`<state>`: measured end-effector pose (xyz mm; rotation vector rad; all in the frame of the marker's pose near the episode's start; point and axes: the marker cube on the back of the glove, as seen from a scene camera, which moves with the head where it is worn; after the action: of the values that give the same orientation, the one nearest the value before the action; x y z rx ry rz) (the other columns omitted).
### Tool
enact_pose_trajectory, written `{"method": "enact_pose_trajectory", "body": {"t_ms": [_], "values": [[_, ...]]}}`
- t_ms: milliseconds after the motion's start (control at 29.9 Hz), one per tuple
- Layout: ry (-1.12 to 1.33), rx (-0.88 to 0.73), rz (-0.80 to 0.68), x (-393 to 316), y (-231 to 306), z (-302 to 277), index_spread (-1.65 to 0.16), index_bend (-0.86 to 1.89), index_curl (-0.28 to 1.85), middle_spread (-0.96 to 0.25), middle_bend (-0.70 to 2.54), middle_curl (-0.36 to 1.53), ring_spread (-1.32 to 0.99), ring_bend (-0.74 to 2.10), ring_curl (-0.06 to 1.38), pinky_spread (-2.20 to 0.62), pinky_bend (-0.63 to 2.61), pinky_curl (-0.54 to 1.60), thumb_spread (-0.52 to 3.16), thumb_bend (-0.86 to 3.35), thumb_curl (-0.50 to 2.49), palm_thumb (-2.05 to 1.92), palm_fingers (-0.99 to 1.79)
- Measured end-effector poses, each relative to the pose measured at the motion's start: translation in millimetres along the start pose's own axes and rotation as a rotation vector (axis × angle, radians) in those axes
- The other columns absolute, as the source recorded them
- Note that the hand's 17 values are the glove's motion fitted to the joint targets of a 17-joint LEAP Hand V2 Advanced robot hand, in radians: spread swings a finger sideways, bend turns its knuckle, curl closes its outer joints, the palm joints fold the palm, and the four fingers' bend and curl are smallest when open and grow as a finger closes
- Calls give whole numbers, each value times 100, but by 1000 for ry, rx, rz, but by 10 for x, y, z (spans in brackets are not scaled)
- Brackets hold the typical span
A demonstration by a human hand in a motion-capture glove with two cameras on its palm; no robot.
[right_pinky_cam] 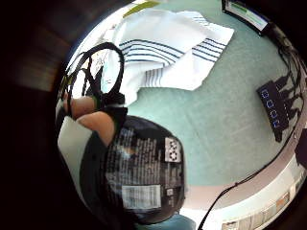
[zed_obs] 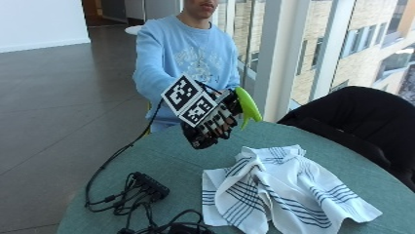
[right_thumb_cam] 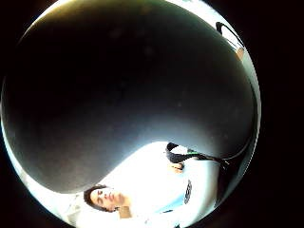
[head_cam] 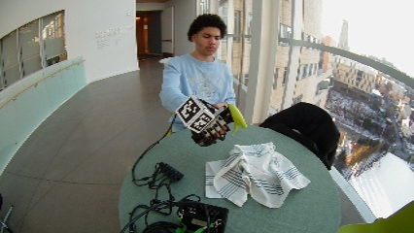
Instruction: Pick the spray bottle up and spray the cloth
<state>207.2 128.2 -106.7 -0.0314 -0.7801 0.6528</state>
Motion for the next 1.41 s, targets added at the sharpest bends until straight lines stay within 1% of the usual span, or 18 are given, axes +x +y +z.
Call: {"method": "enact_pose_trajectory", "body": {"t_ms": [1037,1204,1405], "values": [[9,-3,2,-110,-27,74,-22,17,49,-7,50,47,-6,55,39,13,17,29,86,-3,59,90,119],[-20,20,-64,-245,20,156,-22,17,49,-7,50,47,-6,55,39,13,17,29,86,-3,59,90,119],[-77,43,-223,-589,132,427,-22,17,49,-7,50,47,-5,55,39,13,17,29,86,-3,59,89,119]]}}
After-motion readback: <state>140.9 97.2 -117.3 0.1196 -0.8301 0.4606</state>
